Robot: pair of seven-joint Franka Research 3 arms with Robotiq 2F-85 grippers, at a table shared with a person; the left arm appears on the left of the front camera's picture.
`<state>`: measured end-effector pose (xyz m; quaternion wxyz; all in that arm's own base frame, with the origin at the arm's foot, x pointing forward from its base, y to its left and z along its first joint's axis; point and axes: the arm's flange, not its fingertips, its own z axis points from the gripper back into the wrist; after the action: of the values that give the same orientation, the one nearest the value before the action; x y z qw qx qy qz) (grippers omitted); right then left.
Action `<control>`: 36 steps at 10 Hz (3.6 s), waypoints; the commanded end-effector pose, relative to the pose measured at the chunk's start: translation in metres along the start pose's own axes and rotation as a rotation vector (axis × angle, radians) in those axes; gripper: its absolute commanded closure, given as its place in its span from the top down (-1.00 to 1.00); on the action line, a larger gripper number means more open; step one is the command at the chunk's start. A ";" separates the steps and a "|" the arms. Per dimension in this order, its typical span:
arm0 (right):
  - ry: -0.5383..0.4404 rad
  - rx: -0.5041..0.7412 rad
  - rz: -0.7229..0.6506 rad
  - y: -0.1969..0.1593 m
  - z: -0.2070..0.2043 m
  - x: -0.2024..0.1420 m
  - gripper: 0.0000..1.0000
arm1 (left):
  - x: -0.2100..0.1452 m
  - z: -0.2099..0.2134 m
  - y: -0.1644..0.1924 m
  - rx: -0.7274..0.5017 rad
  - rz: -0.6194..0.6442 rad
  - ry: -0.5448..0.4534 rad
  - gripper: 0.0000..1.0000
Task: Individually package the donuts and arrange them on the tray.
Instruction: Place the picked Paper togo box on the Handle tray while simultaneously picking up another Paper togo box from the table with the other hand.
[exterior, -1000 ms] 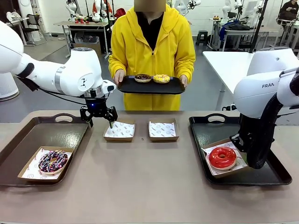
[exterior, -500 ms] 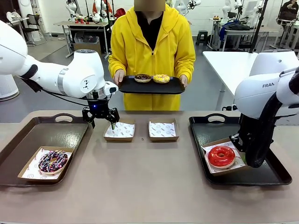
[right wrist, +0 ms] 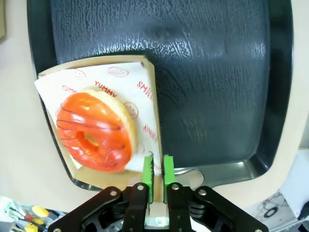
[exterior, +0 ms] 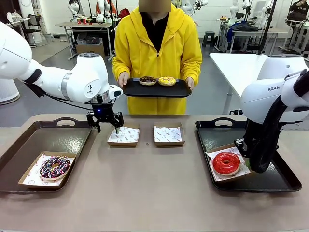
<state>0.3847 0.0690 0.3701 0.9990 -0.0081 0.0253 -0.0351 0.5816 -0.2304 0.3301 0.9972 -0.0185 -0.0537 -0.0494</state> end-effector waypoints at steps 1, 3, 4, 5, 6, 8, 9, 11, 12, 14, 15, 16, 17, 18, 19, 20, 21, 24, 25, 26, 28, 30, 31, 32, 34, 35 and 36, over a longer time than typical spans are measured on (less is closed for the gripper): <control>-0.011 0.022 -0.003 -0.003 -0.005 0.001 0.37 | 0.006 -0.004 -0.001 -0.002 0.033 -0.019 -0.80; -0.007 0.019 -0.002 -0.003 -0.005 0.001 1.00 | 0.007 -0.003 0.000 -0.005 0.027 -0.014 -1.00; -0.007 0.019 -0.003 -0.003 -0.005 0.001 1.00 | 0.007 -0.003 0.000 -0.008 0.025 -0.014 -1.00; -0.004 0.019 0.000 -0.003 -0.006 0.001 0.91 | 0.007 -0.002 0.000 -0.009 0.024 -0.014 -0.89; -0.002 0.019 -0.001 -0.003 -0.006 0.001 1.00 | 0.007 -0.001 -0.001 -0.010 0.026 -0.014 -1.00; -0.005 0.022 -0.003 -0.004 -0.005 -0.001 1.00 | 0.007 0.001 -0.001 -0.012 0.034 -0.016 -1.00; -0.007 0.026 -0.006 -0.005 -0.004 -0.001 1.00 | 0.008 0.002 -0.001 -0.014 0.039 -0.016 -1.00; -0.010 0.035 -0.011 -0.008 -0.002 -0.003 1.00 | 0.008 0.004 -0.001 -0.023 0.046 -0.012 -1.00; -0.013 0.051 -0.014 -0.012 0.002 -0.005 1.00 | 0.008 0.005 -0.002 -0.023 0.051 -0.010 -1.00; 0.031 0.248 -0.008 -0.042 0.035 -0.017 1.00 | 0.008 0.038 -0.010 -0.060 0.094 -0.009 -1.00; 0.065 0.448 -0.029 -0.077 0.068 -0.026 1.00 | 0.006 0.074 -0.018 -0.097 0.094 -0.016 -1.00; 0.059 0.584 -0.041 -0.109 0.088 -0.036 1.00 | 0.004 0.104 -0.025 -0.101 0.104 -0.039 -1.00; 0.049 0.721 -0.060 -0.142 0.103 -0.043 1.00 | 0.004 0.130 -0.030 -0.109 0.112 -0.073 -1.00; 0.024 0.865 -0.050 -0.176 0.113 -0.049 1.00 | 0.007 0.148 -0.033 -0.112 0.119 -0.094 -1.00; -0.009 1.019 -0.052 -0.215 0.118 -0.052 1.00 | 0.011 0.167 -0.034 -0.107 0.141 -0.117 -1.00; -0.024 1.106 -0.066 -0.238 0.117 -0.052 1.00 | 0.013 0.173 -0.034 -0.105 0.151 -0.126 -1.00; -0.083 1.225 -0.089 -0.270 0.110 -0.049 1.00 | 0.015 0.177 -0.033 -0.094 0.162 -0.118 -1.00; -0.135 1.368 -0.069 -0.313 0.076 -0.019 1.00 | 0.007 0.182 -0.032 -0.125 0.115 -0.128 -1.00; -0.136 1.378 -0.075 -0.319 0.062 -0.012 1.00 | 0.007 0.182 -0.032 -0.125 0.115 -0.128 -1.00; -0.127 1.371 -0.092 -0.322 0.051 -0.009 1.00 | 0.007 0.182 -0.032 -0.125 0.115 -0.128 -1.00; -0.137 1.372 -0.108 -0.313 0.050 -0.015 1.00 | 0.007 0.182 -0.032 -0.125 0.115 -0.128 -1.00; -0.137 1.372 -0.108 -0.313 0.050 -0.015 1.00 | 0.007 0.182 -0.032 -0.125 0.115 -0.128 -1.00; -0.137 1.372 -0.108 -0.313 0.050 -0.015 1.00 | 0.007 0.182 -0.032 -0.125 0.115 -0.128 -1.00; -0.137 1.372 -0.108 -0.313 0.050 -0.015 1.00 | 0.007 0.182 -0.032 -0.125 0.115 -0.128 -1.00; -0.137 1.372 -0.108 -0.313 0.050 -0.015 1.00 | 0.007 0.182 -0.032 -0.125 0.115 -0.128 -1.00; -0.137 1.372 -0.108 -0.313 0.050 -0.015 1.00 | 0.007 0.182 -0.032 -0.125 0.115 -0.128 -1.00; -0.137 1.372 -0.108 -0.313 0.050 -0.015 1.00 | 0.007 0.182 -0.032 -0.125 0.115 -0.128 -1.00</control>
<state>0.3536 -0.2441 0.4243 0.7795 0.6164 -0.0679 -0.0889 0.5685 -0.2573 0.5135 0.9898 -0.0866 -0.1123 0.0101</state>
